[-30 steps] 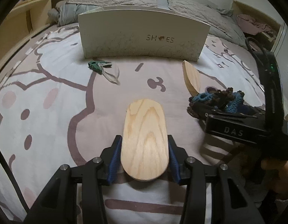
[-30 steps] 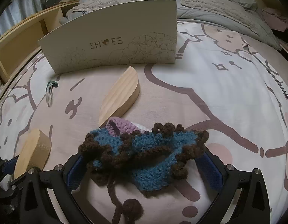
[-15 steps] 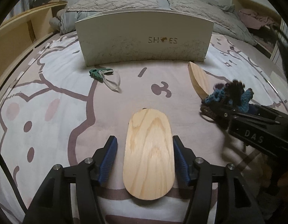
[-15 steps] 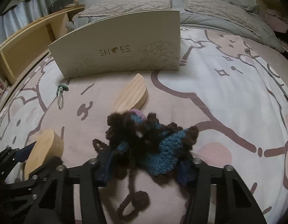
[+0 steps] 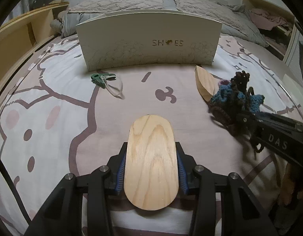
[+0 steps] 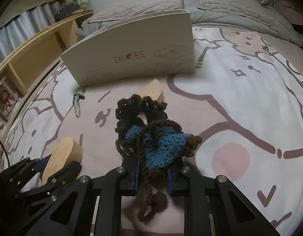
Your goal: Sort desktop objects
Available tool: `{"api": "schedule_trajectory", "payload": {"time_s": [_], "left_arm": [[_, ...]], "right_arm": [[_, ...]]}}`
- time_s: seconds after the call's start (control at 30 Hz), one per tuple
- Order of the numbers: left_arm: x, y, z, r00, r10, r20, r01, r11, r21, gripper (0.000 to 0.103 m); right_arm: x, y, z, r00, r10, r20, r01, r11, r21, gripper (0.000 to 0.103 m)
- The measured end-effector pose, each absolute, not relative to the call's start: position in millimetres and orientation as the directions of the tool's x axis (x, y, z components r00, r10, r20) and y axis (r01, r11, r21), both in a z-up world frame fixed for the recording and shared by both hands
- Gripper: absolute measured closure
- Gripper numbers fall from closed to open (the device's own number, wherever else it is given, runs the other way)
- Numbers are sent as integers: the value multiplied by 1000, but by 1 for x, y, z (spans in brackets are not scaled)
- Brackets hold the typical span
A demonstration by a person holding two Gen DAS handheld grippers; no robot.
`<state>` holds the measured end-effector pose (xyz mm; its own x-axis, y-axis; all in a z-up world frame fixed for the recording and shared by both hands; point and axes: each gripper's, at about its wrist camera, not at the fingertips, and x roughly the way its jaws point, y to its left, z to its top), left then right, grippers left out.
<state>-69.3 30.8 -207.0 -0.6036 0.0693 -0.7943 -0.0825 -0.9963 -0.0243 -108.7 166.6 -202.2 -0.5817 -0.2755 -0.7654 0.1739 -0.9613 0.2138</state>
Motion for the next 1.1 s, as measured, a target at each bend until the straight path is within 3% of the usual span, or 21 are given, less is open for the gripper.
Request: {"api": "schedule_trajectory", "payload": {"time_s": [0.53, 1.1], "left_arm": [[-65, 17, -192, -638, 96, -764, -24, -994, -105, 60], [-57, 20, -161, -695, 127, -707, -62, -991, -117, 60]], "right_arm": [[-87, 163, -182, -623, -339, -705, 213, -941, 264, 84], [-76, 171, -153, -683, -367, -632, 217, -927, 305, 84]]}}
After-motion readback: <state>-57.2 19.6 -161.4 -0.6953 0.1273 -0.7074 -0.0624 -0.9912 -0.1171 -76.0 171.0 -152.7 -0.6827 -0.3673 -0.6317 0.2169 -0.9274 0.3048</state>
